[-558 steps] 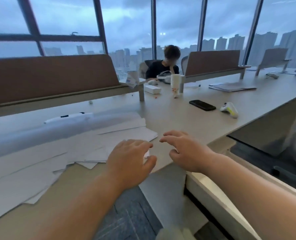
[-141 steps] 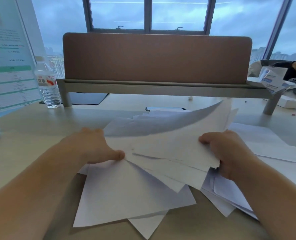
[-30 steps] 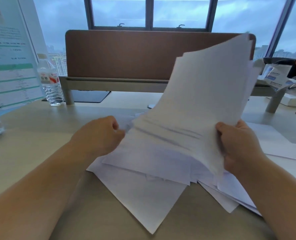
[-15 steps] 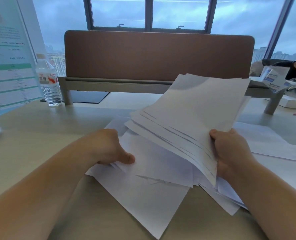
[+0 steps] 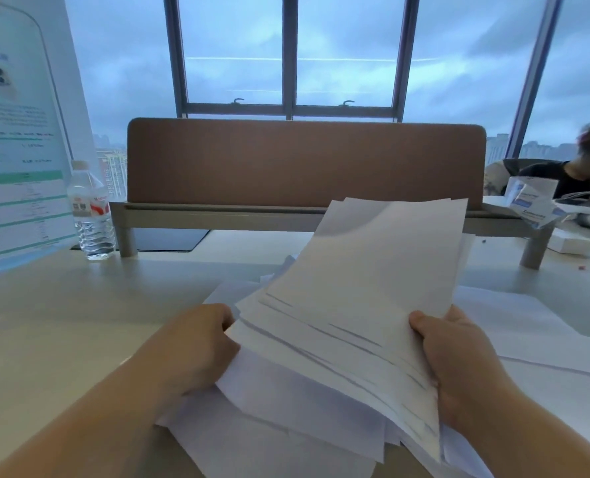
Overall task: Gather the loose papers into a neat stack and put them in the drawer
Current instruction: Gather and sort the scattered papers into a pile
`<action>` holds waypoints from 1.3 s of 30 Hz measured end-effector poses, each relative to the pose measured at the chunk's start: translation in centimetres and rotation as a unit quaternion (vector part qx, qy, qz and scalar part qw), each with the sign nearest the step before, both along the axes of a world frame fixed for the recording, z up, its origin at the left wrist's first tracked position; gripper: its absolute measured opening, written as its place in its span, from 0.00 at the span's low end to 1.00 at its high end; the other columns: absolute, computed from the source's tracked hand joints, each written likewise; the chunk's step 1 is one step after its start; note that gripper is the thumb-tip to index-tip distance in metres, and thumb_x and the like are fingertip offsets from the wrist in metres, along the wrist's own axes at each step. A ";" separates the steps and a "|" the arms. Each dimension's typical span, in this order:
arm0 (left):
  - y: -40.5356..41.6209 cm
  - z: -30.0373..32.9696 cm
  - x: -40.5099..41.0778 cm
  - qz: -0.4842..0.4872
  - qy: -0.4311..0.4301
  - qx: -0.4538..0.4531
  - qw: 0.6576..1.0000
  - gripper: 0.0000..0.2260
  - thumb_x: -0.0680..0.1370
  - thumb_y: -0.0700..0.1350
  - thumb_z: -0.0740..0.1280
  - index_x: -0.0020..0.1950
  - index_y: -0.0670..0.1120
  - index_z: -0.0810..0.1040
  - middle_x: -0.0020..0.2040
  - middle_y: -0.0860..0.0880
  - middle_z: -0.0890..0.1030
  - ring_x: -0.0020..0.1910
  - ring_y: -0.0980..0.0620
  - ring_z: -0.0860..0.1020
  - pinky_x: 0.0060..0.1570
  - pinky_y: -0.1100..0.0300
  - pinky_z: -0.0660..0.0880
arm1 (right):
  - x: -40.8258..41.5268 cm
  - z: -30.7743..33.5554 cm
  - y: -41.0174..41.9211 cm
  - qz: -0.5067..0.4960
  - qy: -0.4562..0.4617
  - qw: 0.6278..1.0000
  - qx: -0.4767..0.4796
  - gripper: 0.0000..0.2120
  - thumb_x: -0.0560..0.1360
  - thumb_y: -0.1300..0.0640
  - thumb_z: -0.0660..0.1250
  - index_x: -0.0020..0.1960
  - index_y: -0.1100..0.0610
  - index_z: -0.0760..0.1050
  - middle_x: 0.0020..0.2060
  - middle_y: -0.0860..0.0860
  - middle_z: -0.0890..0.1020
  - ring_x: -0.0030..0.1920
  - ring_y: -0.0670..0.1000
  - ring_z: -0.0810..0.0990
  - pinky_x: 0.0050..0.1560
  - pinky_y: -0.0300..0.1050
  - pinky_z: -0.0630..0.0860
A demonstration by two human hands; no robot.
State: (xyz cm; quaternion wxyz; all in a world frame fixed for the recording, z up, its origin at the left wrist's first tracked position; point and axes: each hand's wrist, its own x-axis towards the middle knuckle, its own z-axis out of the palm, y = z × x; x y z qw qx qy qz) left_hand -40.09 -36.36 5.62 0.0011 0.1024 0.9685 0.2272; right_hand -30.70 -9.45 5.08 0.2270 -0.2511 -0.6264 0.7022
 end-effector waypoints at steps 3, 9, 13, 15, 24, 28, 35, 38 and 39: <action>0.4 0.0 0.0 0.024 -0.030 0.154 0.987 0.01 0.77 0.43 0.69 0.46 0.46 0.81 0.40 0.47 0.83 0.35 0.46 0.79 0.33 0.56 0.75 | 0.0 0.2 -0.2 0.017 -0.018 1.000 0.016 0.08 0.81 0.63 0.65 0.54 0.54 0.80 0.47 0.57 0.87 0.48 0.63 0.85 0.56 0.64 0.82; 0.7 0.4 0.4 0.072 -0.191 0.451 0.869 0.10 0.78 0.39 0.66 0.37 0.46 0.79 0.34 0.40 0.76 0.28 0.44 0.74 0.33 0.55 0.67 | -0.2 -0.5 -0.3 0.065 -0.031 0.997 0.026 0.10 0.82 0.65 0.63 0.49 0.56 0.81 0.37 0.55 0.88 0.37 0.58 0.86 0.41 0.54 0.85; 1.4 0.9 1.7 0.043 -0.245 0.453 0.856 0.10 0.81 0.48 0.69 0.48 0.42 0.83 0.38 0.40 0.86 0.31 0.42 0.82 0.36 0.55 0.76 | -0.6 -1.2 -0.1 0.089 -0.036 0.994 0.044 0.11 0.83 0.66 0.62 0.48 0.58 0.81 0.31 0.51 0.87 0.27 0.51 0.85 0.26 0.45 0.82; 1.9 0.8 2.1 0.007 -0.212 0.360 0.908 0.08 0.81 0.49 0.71 0.52 0.45 0.82 0.39 0.45 0.88 0.32 0.45 0.84 0.33 0.58 0.77 | -0.7 -1.5 -0.1 0.095 -0.044 0.993 0.060 0.11 0.82 0.66 0.62 0.48 0.59 0.81 0.33 0.53 0.88 0.30 0.53 0.86 0.30 0.46 0.83; 2.1 0.8 2.6 -0.038 -0.235 0.304 0.922 0.09 0.81 0.48 0.71 0.60 0.47 0.82 0.49 0.44 0.89 0.50 0.39 0.88 0.58 0.40 0.83 | -1.1 -2.3 -0.6 0.093 -0.054 0.987 0.121 0.08 0.81 0.61 0.65 0.50 0.55 0.82 0.44 0.56 0.88 0.46 0.62 0.87 0.53 0.67 0.83; 1.9 0.4 2.2 -0.046 -0.286 0.315 0.904 0.08 0.83 0.41 0.68 0.61 0.43 0.82 0.50 0.42 0.89 0.49 0.40 0.88 0.51 0.49 0.84 | -1.2 -2.6 -0.7 0.100 -0.052 0.982 0.149 0.07 0.76 0.55 0.65 0.51 0.52 0.82 0.45 0.54 0.88 0.47 0.62 0.87 0.52 0.67 0.83; 1.7 0.3 1.7 -0.010 -0.159 0.234 0.959 0.11 0.75 0.42 0.68 0.54 0.52 0.86 0.47 0.48 0.89 0.46 0.41 0.88 0.50 0.41 0.85 | -1.0 -2.4 -0.7 0.102 -0.061 0.973 0.198 0.06 0.78 0.53 0.65 0.52 0.48 0.80 0.46 0.49 0.87 0.47 0.57 0.86 0.53 0.63 0.83; 1.6 0.6 1.5 0.013 -0.104 0.203 0.974 0.10 0.77 0.42 0.68 0.53 0.51 0.86 0.48 0.51 0.88 0.48 0.44 0.86 0.55 0.44 0.84 | -0.8 -2.0 -0.9 0.109 -0.070 0.967 0.217 0.08 0.73 0.47 0.66 0.51 0.45 0.80 0.46 0.45 0.87 0.49 0.54 0.86 0.56 0.61 0.83; 1.5 0.6 1.4 0.014 -0.092 0.188 0.978 0.09 0.78 0.44 0.68 0.54 0.50 0.85 0.49 0.50 0.88 0.48 0.44 0.86 0.56 0.44 0.84 | -0.7 -1.9 -1.0 0.111 -0.073 0.967 0.218 0.08 0.72 0.47 0.67 0.51 0.44 0.80 0.46 0.44 0.87 0.49 0.54 0.86 0.56 0.60 0.82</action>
